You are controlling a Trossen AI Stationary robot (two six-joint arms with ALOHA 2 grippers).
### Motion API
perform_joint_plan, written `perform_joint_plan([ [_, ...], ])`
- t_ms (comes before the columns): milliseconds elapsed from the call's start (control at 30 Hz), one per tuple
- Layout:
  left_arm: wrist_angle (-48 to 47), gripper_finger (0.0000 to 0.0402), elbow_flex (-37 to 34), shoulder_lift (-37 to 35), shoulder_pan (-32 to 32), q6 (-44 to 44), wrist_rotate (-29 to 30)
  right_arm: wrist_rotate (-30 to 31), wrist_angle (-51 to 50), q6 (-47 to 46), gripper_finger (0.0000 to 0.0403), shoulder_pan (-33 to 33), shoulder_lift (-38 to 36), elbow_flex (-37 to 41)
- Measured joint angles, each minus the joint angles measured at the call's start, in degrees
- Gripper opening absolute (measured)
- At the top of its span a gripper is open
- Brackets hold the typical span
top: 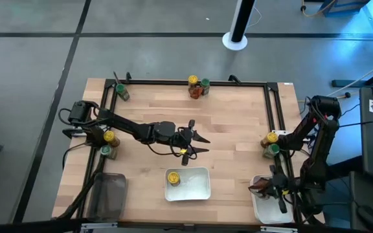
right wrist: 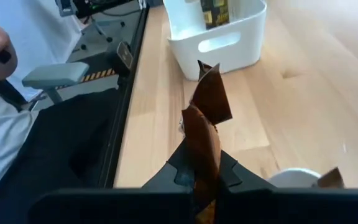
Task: Sort spices by type
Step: Put the bottom left brown seasoning bag into the right white bin
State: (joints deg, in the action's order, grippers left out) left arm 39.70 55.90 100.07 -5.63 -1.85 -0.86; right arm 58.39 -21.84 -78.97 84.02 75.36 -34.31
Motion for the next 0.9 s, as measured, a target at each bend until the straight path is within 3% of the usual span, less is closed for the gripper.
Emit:
perform_joint_plan([
  [567, -0.13, 0.0141, 0.38, 0.23, -0.84, 0.57, 0.13, -1.72, -1.12, 0.98, 0.0007, -0.04, -1.19, 0.07],
  [700, 0.11, 0.0141, 4.16, 3.20, -1.97, 0.59, 0.98, -0.83, -2.06, 2.03, 0.0007, -0.04, -3.18, 0.29],
  [900, -2.15, 0.0141, 14.51, 13.36, -3.54, 2.31, 1.50, -0.18, -1.98, 2.84, 0.0007, -0.04, -5.27, 0.25],
])
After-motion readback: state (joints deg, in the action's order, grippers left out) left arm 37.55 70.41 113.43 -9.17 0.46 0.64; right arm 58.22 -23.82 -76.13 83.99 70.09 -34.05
